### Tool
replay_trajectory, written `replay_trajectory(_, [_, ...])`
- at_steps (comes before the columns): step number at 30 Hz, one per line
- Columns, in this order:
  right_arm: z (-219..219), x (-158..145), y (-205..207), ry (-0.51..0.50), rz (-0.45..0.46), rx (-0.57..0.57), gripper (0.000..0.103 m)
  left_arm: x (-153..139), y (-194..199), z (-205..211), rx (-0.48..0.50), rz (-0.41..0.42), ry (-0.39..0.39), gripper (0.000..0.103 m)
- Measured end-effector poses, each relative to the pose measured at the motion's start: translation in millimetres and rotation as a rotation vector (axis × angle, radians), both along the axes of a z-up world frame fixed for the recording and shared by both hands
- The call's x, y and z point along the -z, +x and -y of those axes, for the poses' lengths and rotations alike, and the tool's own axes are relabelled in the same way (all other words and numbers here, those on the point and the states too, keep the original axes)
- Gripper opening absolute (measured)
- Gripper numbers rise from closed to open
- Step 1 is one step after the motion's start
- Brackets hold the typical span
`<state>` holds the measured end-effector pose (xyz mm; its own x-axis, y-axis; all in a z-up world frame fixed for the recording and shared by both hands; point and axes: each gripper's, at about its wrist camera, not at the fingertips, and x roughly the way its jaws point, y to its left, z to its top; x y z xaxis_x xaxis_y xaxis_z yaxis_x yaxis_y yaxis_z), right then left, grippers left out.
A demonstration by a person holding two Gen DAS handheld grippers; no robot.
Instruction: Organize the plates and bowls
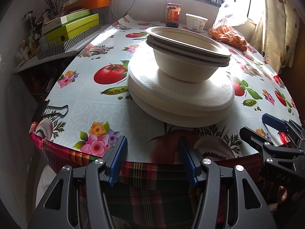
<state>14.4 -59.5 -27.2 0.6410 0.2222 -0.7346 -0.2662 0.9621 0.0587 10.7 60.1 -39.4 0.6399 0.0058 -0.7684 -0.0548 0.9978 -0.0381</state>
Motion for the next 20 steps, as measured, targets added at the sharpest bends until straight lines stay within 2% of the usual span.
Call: replay_trajectory(20, [-0.9,0.2,0.1,-0.003,0.0,0.001,0.082,-2.2,2.4,-1.5,0.0,0.009,-0.001,0.056])
